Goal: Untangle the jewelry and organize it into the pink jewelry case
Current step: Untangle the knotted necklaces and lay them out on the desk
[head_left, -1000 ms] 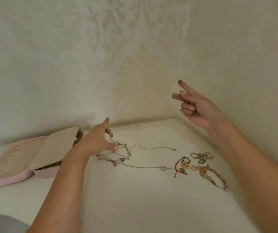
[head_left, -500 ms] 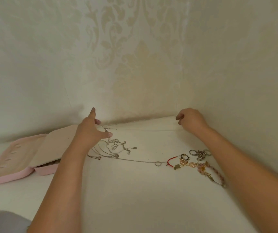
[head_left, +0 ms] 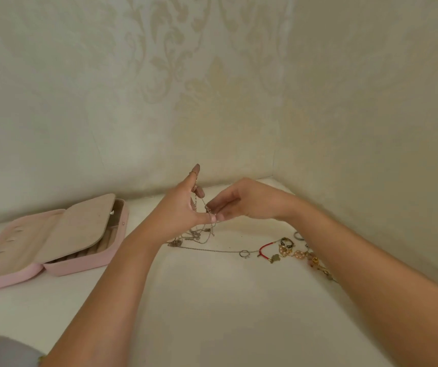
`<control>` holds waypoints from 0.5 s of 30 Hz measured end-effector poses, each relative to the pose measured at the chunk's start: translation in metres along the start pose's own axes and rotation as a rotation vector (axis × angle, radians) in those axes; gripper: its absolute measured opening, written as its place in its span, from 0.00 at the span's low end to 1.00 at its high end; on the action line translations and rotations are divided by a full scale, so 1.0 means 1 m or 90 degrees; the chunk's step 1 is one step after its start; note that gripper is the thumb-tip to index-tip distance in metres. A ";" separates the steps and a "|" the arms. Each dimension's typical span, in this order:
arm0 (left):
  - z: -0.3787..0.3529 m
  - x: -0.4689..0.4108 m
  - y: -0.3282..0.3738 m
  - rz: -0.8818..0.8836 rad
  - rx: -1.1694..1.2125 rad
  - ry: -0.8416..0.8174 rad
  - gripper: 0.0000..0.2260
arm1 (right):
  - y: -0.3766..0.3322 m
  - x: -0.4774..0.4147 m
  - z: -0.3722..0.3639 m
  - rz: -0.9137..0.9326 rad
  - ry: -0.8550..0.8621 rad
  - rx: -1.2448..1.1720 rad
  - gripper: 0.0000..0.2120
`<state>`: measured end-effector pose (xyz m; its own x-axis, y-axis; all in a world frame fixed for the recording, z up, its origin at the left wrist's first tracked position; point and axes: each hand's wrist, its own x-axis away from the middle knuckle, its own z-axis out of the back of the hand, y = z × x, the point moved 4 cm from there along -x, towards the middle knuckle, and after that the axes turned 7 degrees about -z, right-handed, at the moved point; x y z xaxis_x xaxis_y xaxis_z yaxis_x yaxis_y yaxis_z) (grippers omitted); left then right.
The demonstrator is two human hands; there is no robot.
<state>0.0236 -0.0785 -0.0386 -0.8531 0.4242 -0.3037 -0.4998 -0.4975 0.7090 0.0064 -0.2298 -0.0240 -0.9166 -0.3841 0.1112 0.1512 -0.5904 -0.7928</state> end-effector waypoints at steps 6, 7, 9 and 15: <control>-0.007 0.000 0.003 -0.004 -0.004 -0.038 0.49 | 0.004 -0.005 -0.003 0.005 0.029 -0.052 0.05; -0.007 0.000 0.003 -0.004 -0.009 -0.042 0.49 | 0.005 -0.006 -0.002 0.009 0.042 -0.028 0.05; -0.007 0.001 0.003 -0.002 -0.011 -0.040 0.49 | 0.003 -0.006 0.000 0.024 0.054 0.018 0.06; -0.007 0.000 0.002 -0.006 -0.005 -0.030 0.50 | -0.002 -0.003 -0.001 0.047 0.039 -0.022 0.05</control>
<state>0.0216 -0.0850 -0.0415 -0.8402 0.4641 -0.2806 -0.5097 -0.4988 0.7010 0.0083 -0.2275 -0.0235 -0.9248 -0.3803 0.0154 0.2071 -0.5370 -0.8178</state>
